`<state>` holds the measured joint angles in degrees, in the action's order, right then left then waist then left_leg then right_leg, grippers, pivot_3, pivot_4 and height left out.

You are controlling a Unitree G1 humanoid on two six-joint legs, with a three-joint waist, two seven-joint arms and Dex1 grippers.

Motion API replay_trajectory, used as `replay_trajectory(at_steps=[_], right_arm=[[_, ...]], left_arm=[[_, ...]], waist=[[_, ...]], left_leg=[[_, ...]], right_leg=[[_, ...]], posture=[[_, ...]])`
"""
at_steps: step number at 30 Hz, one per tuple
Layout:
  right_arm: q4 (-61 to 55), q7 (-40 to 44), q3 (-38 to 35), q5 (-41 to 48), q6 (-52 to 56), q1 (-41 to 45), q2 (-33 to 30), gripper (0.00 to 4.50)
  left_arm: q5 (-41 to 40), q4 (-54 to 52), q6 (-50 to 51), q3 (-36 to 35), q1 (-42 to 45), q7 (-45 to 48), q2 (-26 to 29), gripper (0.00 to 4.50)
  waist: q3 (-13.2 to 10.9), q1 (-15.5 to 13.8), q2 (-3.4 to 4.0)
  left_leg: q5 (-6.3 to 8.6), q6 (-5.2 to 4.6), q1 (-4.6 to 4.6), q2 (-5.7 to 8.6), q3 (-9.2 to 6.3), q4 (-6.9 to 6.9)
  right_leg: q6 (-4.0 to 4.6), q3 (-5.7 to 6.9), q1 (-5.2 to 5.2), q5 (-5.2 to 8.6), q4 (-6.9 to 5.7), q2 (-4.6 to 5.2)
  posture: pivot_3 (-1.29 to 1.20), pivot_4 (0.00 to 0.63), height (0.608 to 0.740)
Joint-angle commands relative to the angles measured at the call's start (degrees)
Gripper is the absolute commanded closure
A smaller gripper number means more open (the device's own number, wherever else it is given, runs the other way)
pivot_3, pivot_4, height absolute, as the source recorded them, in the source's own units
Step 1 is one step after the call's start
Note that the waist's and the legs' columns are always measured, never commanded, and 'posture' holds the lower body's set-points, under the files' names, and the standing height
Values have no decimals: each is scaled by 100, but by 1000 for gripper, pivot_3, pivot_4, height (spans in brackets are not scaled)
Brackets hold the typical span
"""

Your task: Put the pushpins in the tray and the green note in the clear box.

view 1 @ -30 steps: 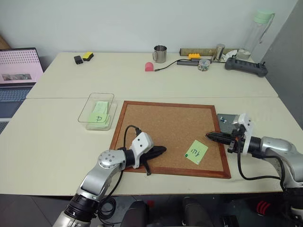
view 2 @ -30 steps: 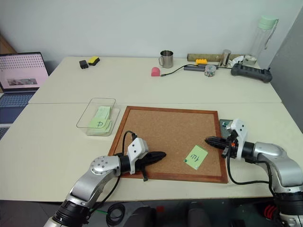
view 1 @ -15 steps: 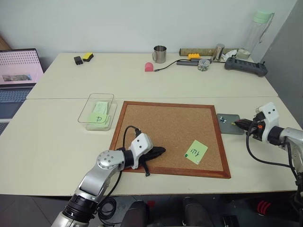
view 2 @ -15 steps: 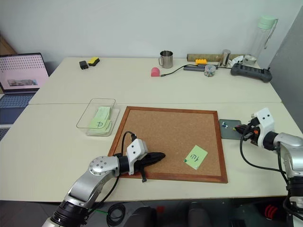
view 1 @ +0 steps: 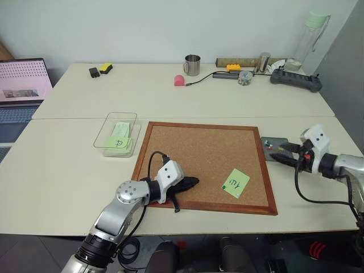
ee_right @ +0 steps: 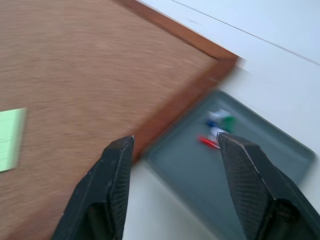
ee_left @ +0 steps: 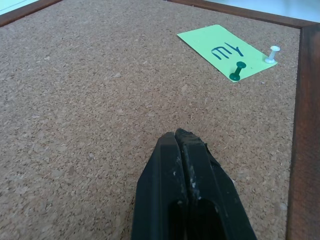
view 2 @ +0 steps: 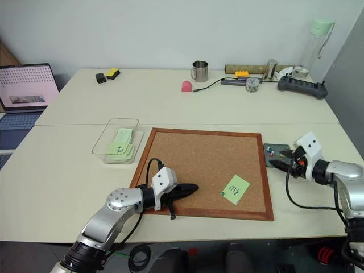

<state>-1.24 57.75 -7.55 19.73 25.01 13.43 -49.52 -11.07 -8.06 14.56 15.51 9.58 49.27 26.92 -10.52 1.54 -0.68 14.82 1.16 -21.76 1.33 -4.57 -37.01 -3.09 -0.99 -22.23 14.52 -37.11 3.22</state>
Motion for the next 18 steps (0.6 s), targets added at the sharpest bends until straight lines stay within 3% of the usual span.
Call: replay_trajectory(at_steps=[1, 8, 18], right_arm=[[-1372, 584, 175, 178, -129, -660, -362, 1743], [-2185, 577, 744, -65, -475, -1120, -215, 1743], [-1592, 463, 1496, -657, -1167, -852, 267, 1743]], left_arm=[[91, 83, 60, 50, -67, 63, 99, 4500], [78, 72, 91, 60, -23, 103, 127, 4500], [75, -52, 187, 67, -87, 74, 146, 4500]], waist=[[0, -6, -2], [1, 8, 0], [2, 3, -2]], left_leg=[[0, 0, -1, 1, -2, 0], [0, 0, 5, -3, 1, -6], [0, 1, 4, -4, -2, -4]], right_leg=[[0, 4, 1, 0, 0, 0], [-14, -4, 4, 6, 0, -2], [-1, -1, 3, -1, 4, -2]], posture=[[0, 150, 740], [0, 150, 740], [0, 150, 740]])
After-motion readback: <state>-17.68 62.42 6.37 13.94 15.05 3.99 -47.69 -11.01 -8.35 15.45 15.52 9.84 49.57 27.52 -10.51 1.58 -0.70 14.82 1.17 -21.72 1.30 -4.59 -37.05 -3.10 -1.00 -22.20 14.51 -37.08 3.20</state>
